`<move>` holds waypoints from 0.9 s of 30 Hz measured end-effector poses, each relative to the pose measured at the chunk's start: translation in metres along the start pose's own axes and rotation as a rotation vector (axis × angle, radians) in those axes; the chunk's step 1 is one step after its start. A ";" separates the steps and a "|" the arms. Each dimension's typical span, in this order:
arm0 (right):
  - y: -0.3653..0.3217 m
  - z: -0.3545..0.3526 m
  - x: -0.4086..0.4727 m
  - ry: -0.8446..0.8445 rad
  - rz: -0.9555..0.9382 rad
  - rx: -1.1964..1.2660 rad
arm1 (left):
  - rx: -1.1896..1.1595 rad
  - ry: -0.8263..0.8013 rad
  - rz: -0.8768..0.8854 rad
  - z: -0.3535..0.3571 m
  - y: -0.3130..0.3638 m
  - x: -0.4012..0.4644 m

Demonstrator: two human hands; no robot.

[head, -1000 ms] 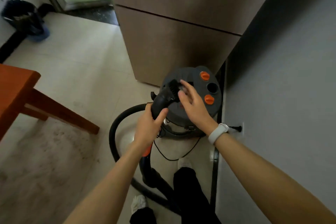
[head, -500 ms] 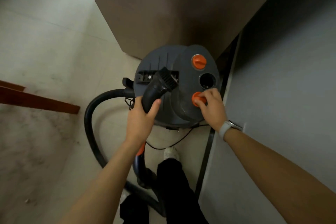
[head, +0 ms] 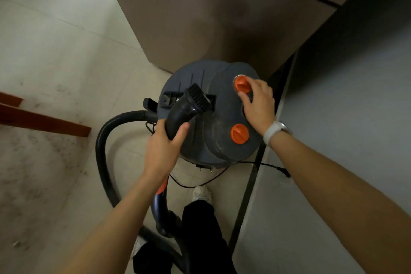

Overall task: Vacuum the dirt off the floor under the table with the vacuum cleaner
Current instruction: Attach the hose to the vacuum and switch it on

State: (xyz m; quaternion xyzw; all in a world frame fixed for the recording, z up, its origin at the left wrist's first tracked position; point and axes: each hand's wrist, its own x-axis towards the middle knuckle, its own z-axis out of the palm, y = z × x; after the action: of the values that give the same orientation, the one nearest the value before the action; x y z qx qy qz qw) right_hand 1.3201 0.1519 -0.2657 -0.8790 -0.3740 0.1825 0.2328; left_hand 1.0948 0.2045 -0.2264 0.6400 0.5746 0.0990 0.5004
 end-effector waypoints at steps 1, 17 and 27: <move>-0.002 0.003 0.012 -0.012 0.005 -0.006 | 0.001 0.006 -0.002 0.000 0.000 0.002; -0.044 0.014 -0.027 0.208 -0.036 0.214 | -0.061 -0.050 -0.109 -0.029 -0.002 0.010; -0.158 0.112 -0.241 -0.649 0.083 0.461 | -0.683 0.046 -0.373 -0.141 -0.076 -0.042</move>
State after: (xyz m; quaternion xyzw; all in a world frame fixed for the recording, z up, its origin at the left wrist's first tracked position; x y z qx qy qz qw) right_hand 1.0163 0.1001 -0.2364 -0.7146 -0.3415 0.5394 0.2861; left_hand 0.9339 0.2316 -0.1973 0.3188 0.6262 0.2062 0.6809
